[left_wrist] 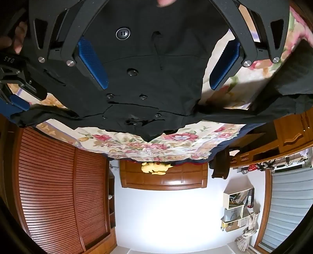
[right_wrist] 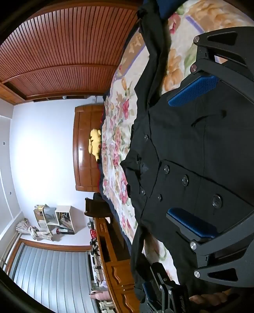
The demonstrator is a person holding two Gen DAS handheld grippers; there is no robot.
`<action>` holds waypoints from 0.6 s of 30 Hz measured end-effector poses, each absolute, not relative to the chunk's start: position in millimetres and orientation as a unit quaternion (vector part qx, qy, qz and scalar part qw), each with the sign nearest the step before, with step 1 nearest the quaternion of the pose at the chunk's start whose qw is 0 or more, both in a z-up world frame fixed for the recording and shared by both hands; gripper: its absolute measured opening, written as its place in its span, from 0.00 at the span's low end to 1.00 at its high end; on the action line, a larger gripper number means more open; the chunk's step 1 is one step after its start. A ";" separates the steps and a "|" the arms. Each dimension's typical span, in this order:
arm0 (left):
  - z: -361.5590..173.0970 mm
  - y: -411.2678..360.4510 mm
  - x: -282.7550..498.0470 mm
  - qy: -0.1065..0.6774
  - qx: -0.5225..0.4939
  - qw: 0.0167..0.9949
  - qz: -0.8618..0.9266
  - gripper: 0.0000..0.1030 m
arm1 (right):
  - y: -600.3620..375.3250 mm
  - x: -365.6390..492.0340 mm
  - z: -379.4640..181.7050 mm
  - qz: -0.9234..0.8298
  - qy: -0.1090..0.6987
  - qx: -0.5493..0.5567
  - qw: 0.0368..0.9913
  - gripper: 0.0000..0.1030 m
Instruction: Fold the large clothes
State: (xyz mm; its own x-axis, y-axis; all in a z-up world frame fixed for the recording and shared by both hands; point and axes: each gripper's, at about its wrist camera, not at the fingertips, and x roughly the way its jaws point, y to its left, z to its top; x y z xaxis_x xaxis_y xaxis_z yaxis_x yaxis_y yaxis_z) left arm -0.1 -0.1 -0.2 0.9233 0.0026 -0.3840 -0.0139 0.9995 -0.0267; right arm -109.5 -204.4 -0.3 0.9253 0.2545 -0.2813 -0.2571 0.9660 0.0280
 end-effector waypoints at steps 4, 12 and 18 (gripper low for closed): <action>-0.3 0.1 0.2 0.196 -0.015 0.980 0.006 1.00 | -204.7 -110.4 -1.3 0.129 0.139 -0.001 0.982 1.00; -4.1 -1.3 -2.3 0.196 -0.010 0.981 0.003 1.00 | -206.8 -115.7 1.4 0.127 0.138 -0.008 0.982 1.00; -1.8 -3.9 -2.1 0.196 -0.005 0.981 0.004 1.00 | -206.7 -110.8 2.5 0.129 0.144 -0.003 0.981 1.00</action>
